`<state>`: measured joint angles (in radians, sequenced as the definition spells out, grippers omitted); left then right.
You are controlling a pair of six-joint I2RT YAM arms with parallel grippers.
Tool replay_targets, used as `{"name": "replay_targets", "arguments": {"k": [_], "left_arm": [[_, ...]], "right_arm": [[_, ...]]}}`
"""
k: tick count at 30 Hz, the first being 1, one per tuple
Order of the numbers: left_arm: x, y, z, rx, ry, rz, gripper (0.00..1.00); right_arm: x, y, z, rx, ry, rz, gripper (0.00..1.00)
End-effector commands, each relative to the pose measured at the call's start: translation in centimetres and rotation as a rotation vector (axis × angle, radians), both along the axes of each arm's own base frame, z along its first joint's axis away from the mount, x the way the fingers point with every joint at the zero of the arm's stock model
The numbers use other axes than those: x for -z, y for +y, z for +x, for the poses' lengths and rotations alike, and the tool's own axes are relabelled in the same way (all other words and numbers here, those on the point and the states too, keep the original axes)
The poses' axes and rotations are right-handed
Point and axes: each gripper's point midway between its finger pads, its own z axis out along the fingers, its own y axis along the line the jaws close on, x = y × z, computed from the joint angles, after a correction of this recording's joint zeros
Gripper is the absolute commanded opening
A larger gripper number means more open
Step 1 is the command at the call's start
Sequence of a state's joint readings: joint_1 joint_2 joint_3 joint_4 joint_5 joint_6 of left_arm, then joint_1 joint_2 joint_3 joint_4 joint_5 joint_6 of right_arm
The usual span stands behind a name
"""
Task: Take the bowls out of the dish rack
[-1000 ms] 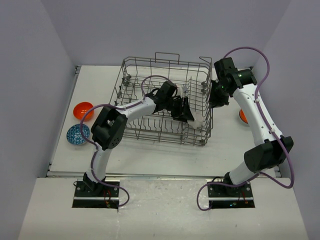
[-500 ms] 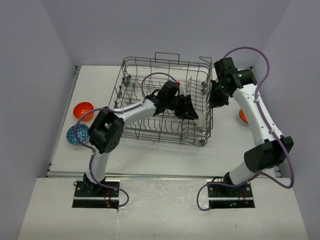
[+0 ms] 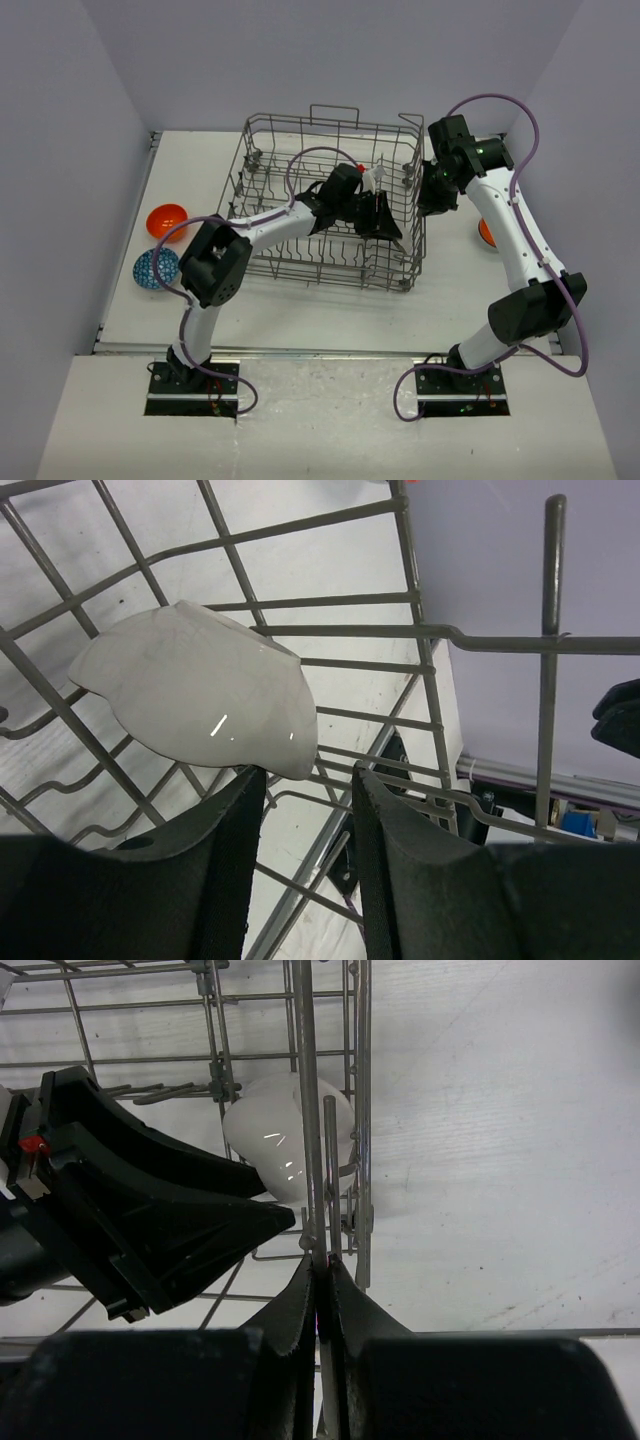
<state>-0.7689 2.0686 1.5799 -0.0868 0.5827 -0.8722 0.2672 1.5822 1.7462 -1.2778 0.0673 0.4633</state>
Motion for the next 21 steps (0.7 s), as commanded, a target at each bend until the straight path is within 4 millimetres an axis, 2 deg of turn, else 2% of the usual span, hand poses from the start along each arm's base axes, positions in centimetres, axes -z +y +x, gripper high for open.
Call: {"name": "replay_targets", "arguments": {"k": [1, 10, 11, 12, 19, 21], "left_arm": [[0.0, -0.6, 1.1, -0.027, -0.03, -0.006, 0.42], [0.6, 1.1, 3.1, -0.188, -0.095, 0.075, 0.42], [0.3, 1.0, 3.1, -0.199, -0.092, 0.063, 0.42], [-0.8, 0.4, 3.5, -0.199, -0.127, 0.007, 0.42], [-0.7, 0.0, 4.0, -0.259, -0.095, -0.05, 0.42], [-1.2, -0.4, 4.3, -0.275, -0.085, -0.096, 0.41]], "right_arm": [[-0.3, 0.5, 0.1, 0.014, -0.02, 0.036, 0.0], [0.0, 0.6, -0.1, 0.003, -0.016, 0.038, 0.0], [0.2, 0.6, -0.3, 0.003, -0.008, 0.038, 0.0], [0.3, 0.6, -0.3, 0.001, -0.007, 0.037, 0.0], [0.1, 0.4, -0.2, -0.012, -0.002, 0.023, 0.0], [0.0, 0.4, -0.1, -0.018, 0.0, 0.018, 0.0]]}}
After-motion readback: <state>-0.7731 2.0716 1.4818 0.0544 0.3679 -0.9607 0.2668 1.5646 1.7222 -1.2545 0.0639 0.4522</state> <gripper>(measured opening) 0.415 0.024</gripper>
